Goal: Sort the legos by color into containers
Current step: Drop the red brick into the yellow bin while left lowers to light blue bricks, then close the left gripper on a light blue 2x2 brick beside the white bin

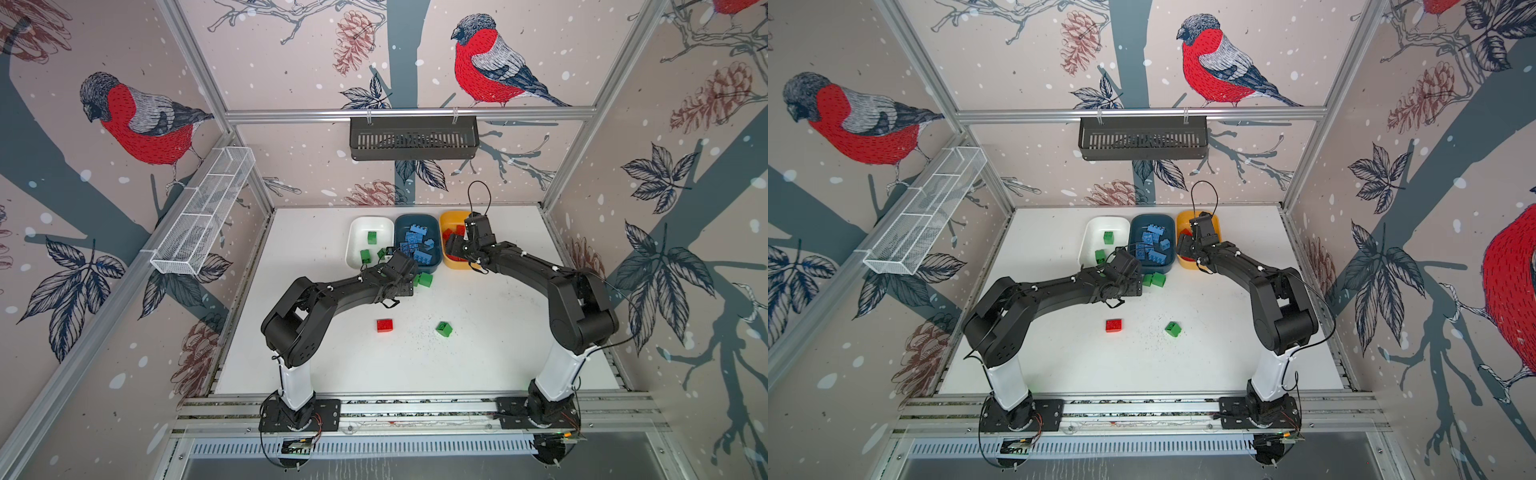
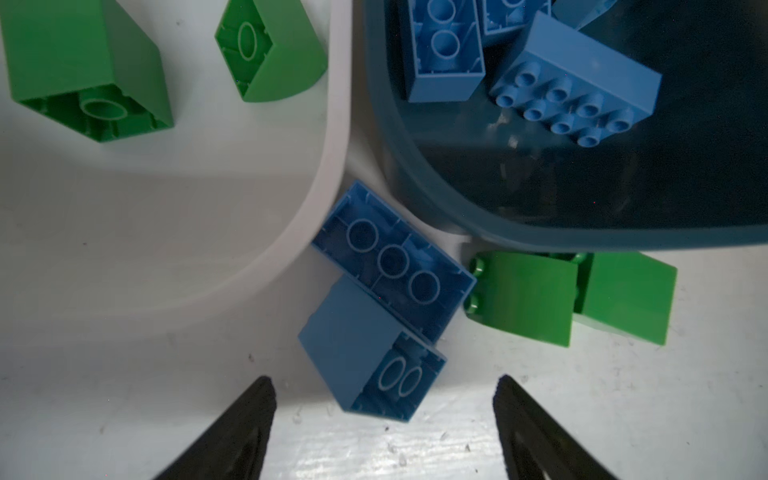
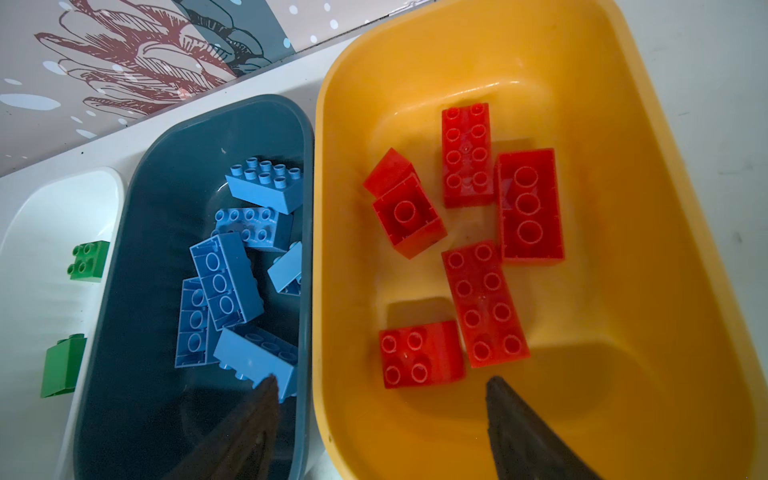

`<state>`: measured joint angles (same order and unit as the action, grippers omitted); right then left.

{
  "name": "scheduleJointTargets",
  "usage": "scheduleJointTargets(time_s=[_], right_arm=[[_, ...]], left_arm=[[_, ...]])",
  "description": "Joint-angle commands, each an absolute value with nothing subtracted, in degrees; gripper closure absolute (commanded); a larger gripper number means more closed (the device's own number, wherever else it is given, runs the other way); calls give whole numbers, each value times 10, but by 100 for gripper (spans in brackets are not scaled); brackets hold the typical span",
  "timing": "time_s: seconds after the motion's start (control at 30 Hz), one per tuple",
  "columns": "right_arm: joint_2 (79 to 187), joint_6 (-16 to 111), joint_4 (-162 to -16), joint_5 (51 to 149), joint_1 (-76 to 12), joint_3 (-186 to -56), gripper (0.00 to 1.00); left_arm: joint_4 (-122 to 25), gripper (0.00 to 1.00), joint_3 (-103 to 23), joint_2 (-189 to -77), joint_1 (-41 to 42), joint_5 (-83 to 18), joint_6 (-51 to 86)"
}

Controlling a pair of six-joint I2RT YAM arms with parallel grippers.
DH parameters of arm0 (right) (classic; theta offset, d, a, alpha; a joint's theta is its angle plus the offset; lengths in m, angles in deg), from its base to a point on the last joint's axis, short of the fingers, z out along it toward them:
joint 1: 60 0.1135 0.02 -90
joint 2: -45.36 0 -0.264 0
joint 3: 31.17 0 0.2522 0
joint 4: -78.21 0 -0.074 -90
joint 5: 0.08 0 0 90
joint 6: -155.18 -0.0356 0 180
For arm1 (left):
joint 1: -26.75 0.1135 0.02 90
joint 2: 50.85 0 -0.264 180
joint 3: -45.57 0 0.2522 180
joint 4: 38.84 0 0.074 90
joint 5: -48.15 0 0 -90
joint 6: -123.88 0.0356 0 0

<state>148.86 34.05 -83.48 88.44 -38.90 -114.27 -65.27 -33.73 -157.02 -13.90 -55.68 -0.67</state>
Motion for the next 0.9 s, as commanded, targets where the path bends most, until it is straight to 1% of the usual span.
scheduleJointTargets(time_s=[0.0,0.1,0.27,0.4,0.53,0.7,0.87], right_arm=[[1479,341,-837,885,-388,-1138,14],[1473,340,-842,886,-388,-1132,12],[1465,340,-849,881,-388,-1128,9],[1456,336,-859,869,-386,-1121,2],[1440,335,-874,855,-385,-1110,0],[1428,335,-877,850,-385,-1107,0],[1420,333,-882,850,-385,-1101,0]], left_arm=[[-655,21,-350,-1584,-139,-588,-9],[-658,23,-361,-1598,-139,-604,-11],[-667,26,-366,-1612,-142,-601,-10],[-671,32,-352,-1609,-144,-601,-13],[-674,37,-334,-1600,-144,-609,-20],[-660,38,-314,-1589,-144,-618,-23],[-639,37,-316,-1606,-144,-622,-22]])
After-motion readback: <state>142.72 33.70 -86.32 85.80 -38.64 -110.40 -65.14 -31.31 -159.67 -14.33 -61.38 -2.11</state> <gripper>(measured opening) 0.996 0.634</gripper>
